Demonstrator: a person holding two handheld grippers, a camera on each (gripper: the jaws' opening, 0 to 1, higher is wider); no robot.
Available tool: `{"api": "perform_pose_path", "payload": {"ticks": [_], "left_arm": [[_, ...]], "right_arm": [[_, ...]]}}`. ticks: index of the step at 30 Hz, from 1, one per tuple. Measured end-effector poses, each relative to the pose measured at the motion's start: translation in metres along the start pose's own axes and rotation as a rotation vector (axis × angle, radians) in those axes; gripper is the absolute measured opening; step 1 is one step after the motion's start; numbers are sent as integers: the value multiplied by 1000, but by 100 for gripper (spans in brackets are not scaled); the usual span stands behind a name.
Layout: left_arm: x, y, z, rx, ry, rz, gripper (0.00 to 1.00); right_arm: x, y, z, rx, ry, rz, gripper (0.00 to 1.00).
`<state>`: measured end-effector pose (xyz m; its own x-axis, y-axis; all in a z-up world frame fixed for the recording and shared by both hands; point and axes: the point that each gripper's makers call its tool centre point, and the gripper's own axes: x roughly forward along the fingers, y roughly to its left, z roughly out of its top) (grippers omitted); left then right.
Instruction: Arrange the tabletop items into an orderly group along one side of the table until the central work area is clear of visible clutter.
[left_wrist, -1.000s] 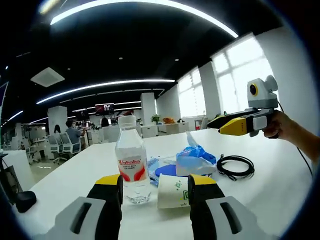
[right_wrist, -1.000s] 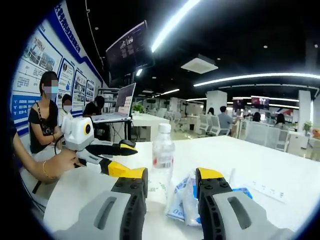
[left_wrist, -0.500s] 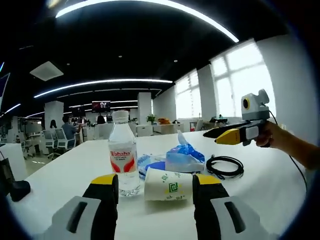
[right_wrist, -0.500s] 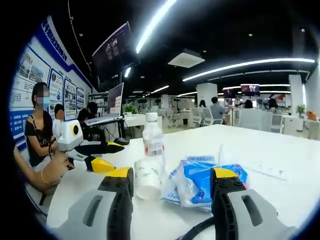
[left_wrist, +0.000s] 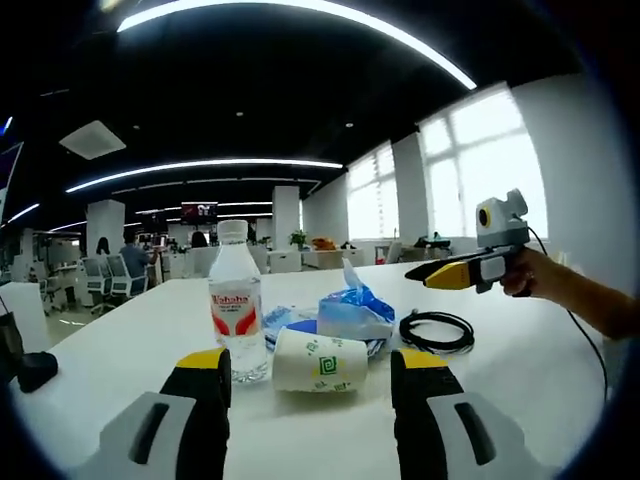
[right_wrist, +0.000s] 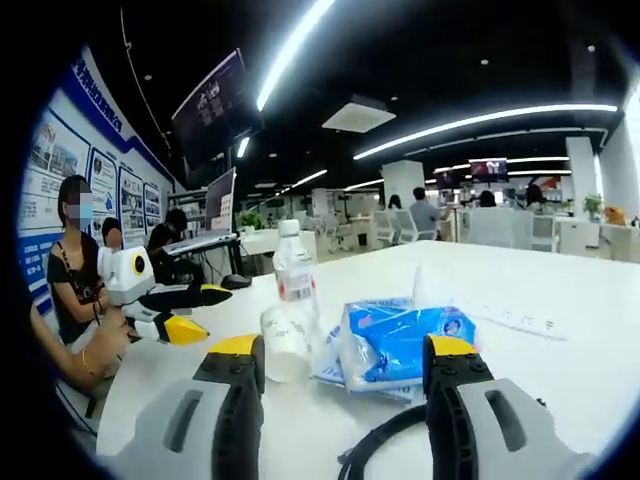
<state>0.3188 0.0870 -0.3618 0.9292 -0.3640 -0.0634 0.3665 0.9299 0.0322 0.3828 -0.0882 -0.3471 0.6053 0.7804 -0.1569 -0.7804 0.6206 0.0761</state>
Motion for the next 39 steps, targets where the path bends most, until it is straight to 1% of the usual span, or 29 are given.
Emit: {"api": "perform_pose_path", "payload": {"ticks": [2,3,4,5,6,7,8,9,11,14,18,20,21,22,23,25,28,31,32,35,38,39], "left_arm": [[-2,-2,-1,13,3,-4,81],[-2,-4,-1,27,0,-7,87],[-3,-2,1,66,-14,2,95],[-4,2,-3,84,13,30,98],[-4,4,-5,109,43,40,97],[-3,2,-4,105,30,30,100],[-4,3,-3,93,29,28,98],[-3,2,-1,71,20,22,100],[-3,1,0,64,15,16,99],[-3,0,0,73,15,18,99],[-1,-4,-1,62,14,5,99],[2,-8,-4,69,26,-9,99],[3,-10,-5,72,30,-16,99],[3,-12,-7,76,35,-24,99],[4,-13,-8,76,38,-27,98],[5,-14,-10,79,41,-30,97],[4,-15,-11,79,39,-28,94],[5,-19,-8,57,15,-32,87],[5,-22,-7,48,15,-39,86],[7,-29,-7,61,20,-55,86],[7,-33,-6,92,13,-60,87],[6,-33,-5,100,3,-59,87]], "right_arm": [[-1,1,-5,3,8,-3,64],[-1,0,-7,3,12,-6,64],[-1,-1,-9,3,20,-10,65],[-1,-1,-10,2,23,-13,65],[-1,-2,-11,3,26,-18,65],[-1,-3,-11,3,27,-18,65],[-1,-4,-12,4,30,-20,65],[-1,-5,-12,5,30,-23,65],[-1,-8,-13,8,27,-30,65],[-1,-12,-13,13,25,-36,65],[-2,-13,-16,21,25,-38,65],[-3,-12,-20,15,26,-44,65],[-3,-15,-18,7,12,-58,66],[-4,-22,-13,-10,-26,-91,67],[-4,-24,-12,-9,-33,-92,71],[-5,-27,-13,9,-39,-96,75],[-5,-29,-15,25,-41,-90,74],[-4,-30,-21,41,-29,-91,74],[-2,-30,-24,43,-18,-93,74],[-2,-31,-27,43,-8,-96,74],[-2,-31,-28,67,-22,-94,74],[-3,-31,-27,93,-39,-93,73]]}}
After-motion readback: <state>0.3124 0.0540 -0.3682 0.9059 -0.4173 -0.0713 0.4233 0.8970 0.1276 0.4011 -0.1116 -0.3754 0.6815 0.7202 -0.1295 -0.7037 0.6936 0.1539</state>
